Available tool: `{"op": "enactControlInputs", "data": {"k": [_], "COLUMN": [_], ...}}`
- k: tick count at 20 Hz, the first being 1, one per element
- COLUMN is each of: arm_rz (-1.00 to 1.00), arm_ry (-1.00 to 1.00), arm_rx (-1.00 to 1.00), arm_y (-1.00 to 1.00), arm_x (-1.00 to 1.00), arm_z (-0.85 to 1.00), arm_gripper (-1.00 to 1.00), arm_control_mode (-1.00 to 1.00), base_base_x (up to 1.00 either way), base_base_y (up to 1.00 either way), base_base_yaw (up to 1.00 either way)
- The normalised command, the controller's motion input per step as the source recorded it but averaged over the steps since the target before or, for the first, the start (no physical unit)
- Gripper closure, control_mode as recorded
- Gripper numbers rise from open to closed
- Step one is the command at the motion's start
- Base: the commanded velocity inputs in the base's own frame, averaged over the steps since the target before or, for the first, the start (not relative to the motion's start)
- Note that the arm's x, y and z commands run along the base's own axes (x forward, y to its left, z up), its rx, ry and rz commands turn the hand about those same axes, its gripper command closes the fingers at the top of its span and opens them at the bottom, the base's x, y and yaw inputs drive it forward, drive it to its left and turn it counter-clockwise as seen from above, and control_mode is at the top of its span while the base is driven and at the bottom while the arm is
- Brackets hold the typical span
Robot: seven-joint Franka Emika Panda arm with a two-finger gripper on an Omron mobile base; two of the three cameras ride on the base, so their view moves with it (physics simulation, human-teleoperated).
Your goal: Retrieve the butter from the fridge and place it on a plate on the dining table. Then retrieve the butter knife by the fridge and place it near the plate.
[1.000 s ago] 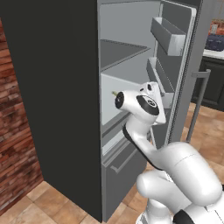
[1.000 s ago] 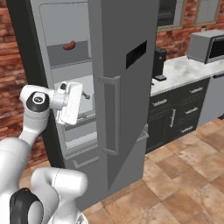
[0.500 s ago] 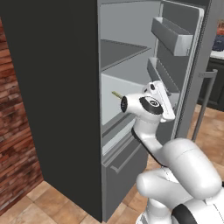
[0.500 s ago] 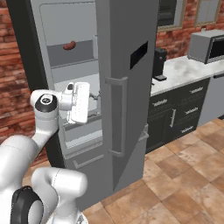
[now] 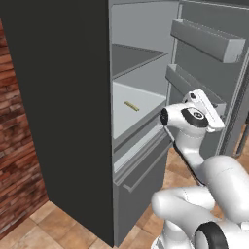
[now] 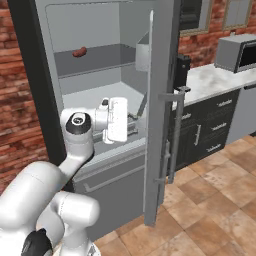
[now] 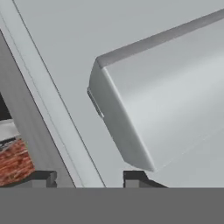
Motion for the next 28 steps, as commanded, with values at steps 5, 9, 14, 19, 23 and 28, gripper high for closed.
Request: {"op": "enactControlInputs", "data": {"k": [5,9,14,19,23,28], "arm_rz": [-0.05,-0.05,0.09,-0.02,-0.18,-0.27], "arm_ry": [0.32,0.08,-0.01,0.00,-0.10,-0.26], "arm_rx": [-0.02,0.01,-0.04,-0.03,0.33,0.70], "arm_y": [-1.00,-1.00,0.20,1.00,1.00,0.74], "arm_x": [0.12,0.08,-0.24,0.20,0.61,0.50], "arm_z": [-0.38,0.05,0.06,0.03,0.00,-0.01], "arm_gripper": [-1.00,-1.00,-1.00,-1.00,-1.00,-1.00], "arm_control_mode": [-1.00,-1.00,-1.00,-1.00,-1.00,-1.00], "base_base_x": [0.00,0.00,0.00,0.00,0.00,0.00], "base_base_y": [0.00,0.00,0.00,0.00,0.00,0.00], "base_base_yaw": [0.00,0.00,0.00,0.00,0.00,0.00]}}
